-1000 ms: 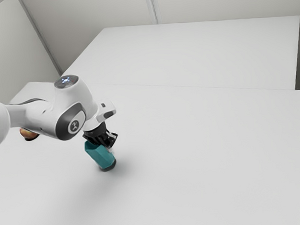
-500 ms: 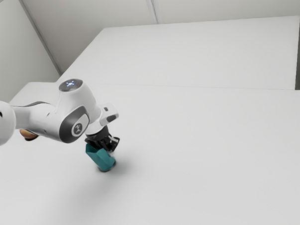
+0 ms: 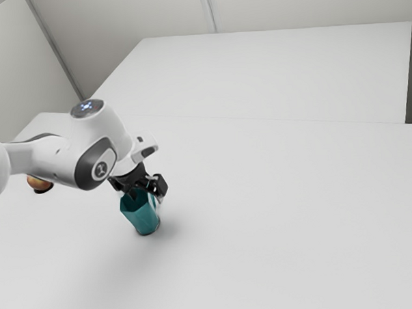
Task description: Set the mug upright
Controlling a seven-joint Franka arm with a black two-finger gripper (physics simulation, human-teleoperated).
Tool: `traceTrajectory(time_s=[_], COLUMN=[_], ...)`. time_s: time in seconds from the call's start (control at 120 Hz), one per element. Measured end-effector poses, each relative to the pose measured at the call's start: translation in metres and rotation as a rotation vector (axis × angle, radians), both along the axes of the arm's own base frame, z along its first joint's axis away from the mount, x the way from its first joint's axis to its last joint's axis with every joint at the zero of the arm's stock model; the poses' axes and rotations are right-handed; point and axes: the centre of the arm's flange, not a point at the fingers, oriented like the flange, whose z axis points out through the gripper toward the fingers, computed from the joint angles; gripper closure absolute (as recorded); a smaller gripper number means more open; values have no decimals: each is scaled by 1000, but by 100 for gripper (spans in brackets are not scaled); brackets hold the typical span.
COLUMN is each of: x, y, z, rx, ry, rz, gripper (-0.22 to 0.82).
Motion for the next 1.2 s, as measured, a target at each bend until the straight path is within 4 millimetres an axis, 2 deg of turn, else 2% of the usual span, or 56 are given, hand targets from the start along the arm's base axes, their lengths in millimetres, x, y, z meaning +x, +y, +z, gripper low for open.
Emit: traceTrajectory(time_s=[0.167, 0.35, 0.683, 0.933, 1.2], x=[7, 39, 73, 86, 89], y=[0, -7, -11, -12, -11], z=[17, 76, 130, 176, 222], rx=[1, 5, -18, -23, -27], ry=[-24, -23, 122, 101, 50], rz=[-6, -14, 5, 6, 8], gripper=[5, 3, 2, 1, 1])
